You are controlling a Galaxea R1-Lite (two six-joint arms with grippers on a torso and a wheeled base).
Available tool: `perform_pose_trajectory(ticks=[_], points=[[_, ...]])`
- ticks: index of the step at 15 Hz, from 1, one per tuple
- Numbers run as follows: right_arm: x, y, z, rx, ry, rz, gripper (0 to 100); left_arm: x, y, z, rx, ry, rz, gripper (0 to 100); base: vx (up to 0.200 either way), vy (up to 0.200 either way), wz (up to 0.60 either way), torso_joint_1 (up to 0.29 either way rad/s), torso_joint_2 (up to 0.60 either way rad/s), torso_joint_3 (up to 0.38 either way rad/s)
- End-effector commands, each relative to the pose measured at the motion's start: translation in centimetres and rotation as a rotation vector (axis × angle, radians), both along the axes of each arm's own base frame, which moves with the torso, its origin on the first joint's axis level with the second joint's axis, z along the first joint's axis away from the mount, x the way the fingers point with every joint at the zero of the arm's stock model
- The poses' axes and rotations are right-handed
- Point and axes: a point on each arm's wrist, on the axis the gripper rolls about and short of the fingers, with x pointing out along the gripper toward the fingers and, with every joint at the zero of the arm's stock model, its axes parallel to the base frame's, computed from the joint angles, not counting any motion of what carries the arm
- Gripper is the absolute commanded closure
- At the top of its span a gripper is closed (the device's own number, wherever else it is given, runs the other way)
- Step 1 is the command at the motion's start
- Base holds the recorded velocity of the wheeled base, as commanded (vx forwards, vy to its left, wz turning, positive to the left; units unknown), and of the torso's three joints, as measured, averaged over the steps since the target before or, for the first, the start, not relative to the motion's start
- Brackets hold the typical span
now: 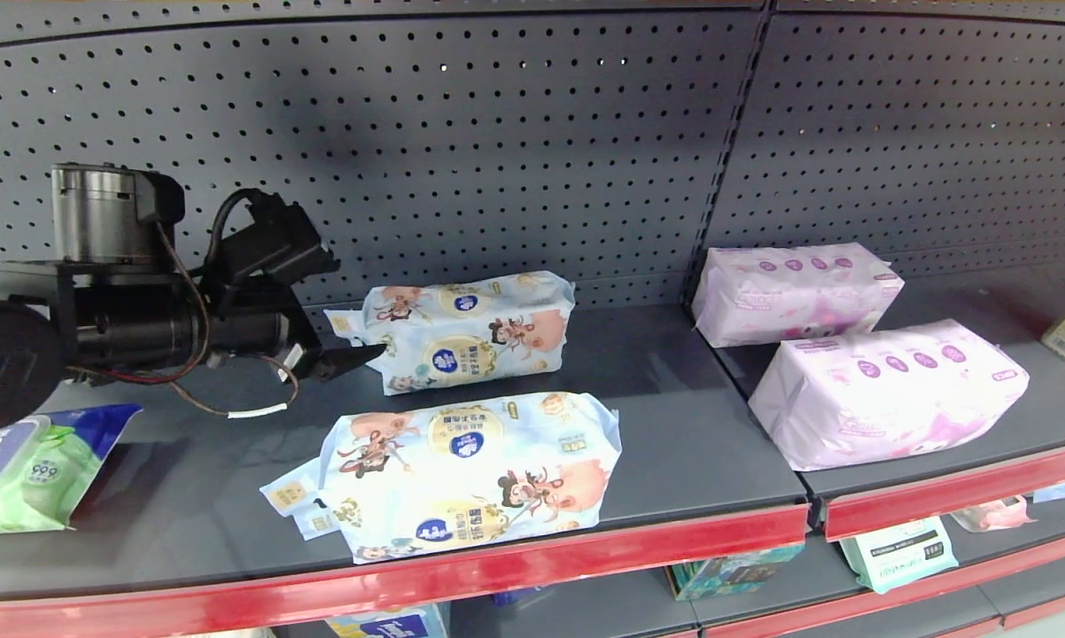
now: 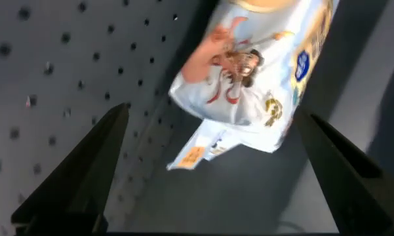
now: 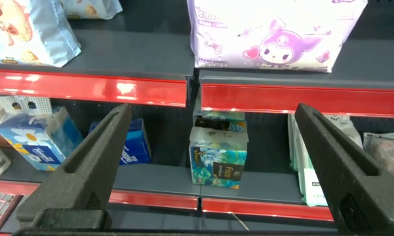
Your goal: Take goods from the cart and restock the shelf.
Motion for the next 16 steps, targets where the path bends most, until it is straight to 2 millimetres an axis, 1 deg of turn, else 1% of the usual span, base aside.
perform_pose_trajectory(ticks=[1, 3, 7, 8, 9, 10, 11, 13, 15, 16], points=[[0.0, 0.0, 0.0, -0.001, -0.002, 0.0, 0, -2.3, 0.5, 0.8, -0.056, 0.007, 0.049, 0, 0.0, 0.0, 0.0, 0.0, 0.0, 0.0], [0.0, 0.0, 0.0, -0.001, -0.001, 0.0, 0, -4.5, 1.0, 1.1, -0.13, 0.043, 0.113, 0, 0.0, 0.0, 0.0, 0.0, 0.0, 0.0], [0.0, 0.0, 0.0, -0.001, -0.001, 0.0, 0, -9.9, 2.4, 1.2, -0.285, 0.077, 0.296, 0, 0.0, 0.0, 0.0, 0.0, 0.0, 0.0], [0.0, 0.0, 0.0, -0.001, -0.001, -0.003, 0, -11.2, 2.6, 1.1, -0.32, 0.078, 0.338, 0, 0.0, 0.0, 0.0, 0.0, 0.0, 0.0], [0.0, 0.0, 0.0, -0.001, 0.001, -0.003, 0, -11.8, 2.8, 1.1, -0.334, 0.076, 0.357, 0, 0.0, 0.0, 0.0, 0.0, 0.0, 0.0], [0.0, 0.0, 0.0, -0.001, -0.001, -0.004, 0, -13.4, 3.2, 0.7, -0.368, 0.075, 0.415, 0, 0.0, 0.0, 0.0, 0.0, 0.0, 0.0], [0.0, 0.0, 0.0, -0.001, -0.001, -0.004, 0, -14.6, 3.8, 0.5, -0.381, 0.068, 0.447, 0, 0.0, 0.0, 0.0, 0.0, 0.0, 0.0], [0.0, 0.0, 0.0, 0.0, -0.001, -0.01, 0, -16.2, 4.5, 0.5, -0.413, 0.046, 0.492, 0, 0.0, 0.0, 0.0, 0.0, 0.0, 0.0], [0.0, 0.0, 0.1, 0.0, 0.001, -0.024, 0, -17.8, 4.8, 0.5, -0.48, 0.03, 0.522, 0, 0.0, 0.0, 0.0, 0.0, 0.0, 0.0], [0.0, -0.1, 0.1, 0.0, 0.001, -0.035, 0, -18.2, 4.8, 0.4, -0.489, 0.022, 0.535, 0, 0.0, 0.0, 0.0, 0.0, 0.0, 0.0]])
